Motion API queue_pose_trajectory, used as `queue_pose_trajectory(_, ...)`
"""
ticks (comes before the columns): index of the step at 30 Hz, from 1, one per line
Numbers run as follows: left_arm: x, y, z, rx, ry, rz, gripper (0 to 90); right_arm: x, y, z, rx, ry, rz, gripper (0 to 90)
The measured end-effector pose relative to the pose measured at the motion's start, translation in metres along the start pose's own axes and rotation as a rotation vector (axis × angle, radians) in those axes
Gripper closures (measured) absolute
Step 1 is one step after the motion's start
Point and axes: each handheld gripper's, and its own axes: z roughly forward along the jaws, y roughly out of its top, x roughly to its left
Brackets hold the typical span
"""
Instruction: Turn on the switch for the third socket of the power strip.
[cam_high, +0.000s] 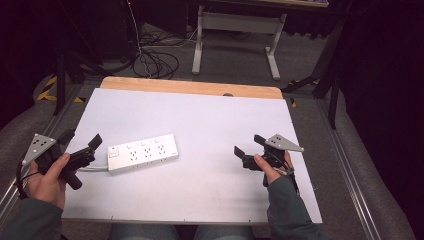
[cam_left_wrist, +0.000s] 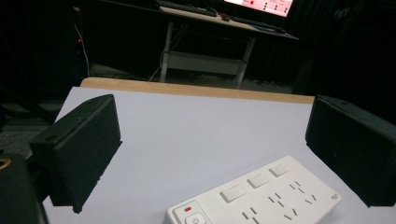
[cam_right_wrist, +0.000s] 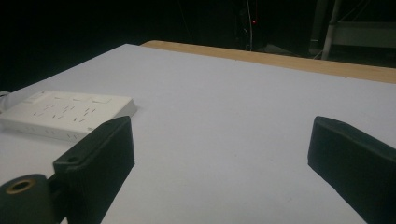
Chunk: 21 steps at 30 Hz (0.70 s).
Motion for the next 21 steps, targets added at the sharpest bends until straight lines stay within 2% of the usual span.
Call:
queue_pose_trajectory(13, -0.0033, 0.0008, 0.0041, 0.001, -0.02, 0.017, 8.0, -0.0016, -0.0015, -0.0034, 0.003, -0.01, 0.005, 7.8)
queue_pose_trajectory(18, -0.0044, 0.0012, 0.0046, 0.011, -0.028, 0.016, 15.0, -0.002, -0.0021, -0.0043, 0.004, -0.011, 0.007, 7.8)
queue_pose_trajectory(21, -0.004, 0.0018, 0.004, 0.022, -0.042, 0.024, 23.3, -0.0021, -0.0022, -0.0045, 0.005, -0.011, 0.008, 7.8)
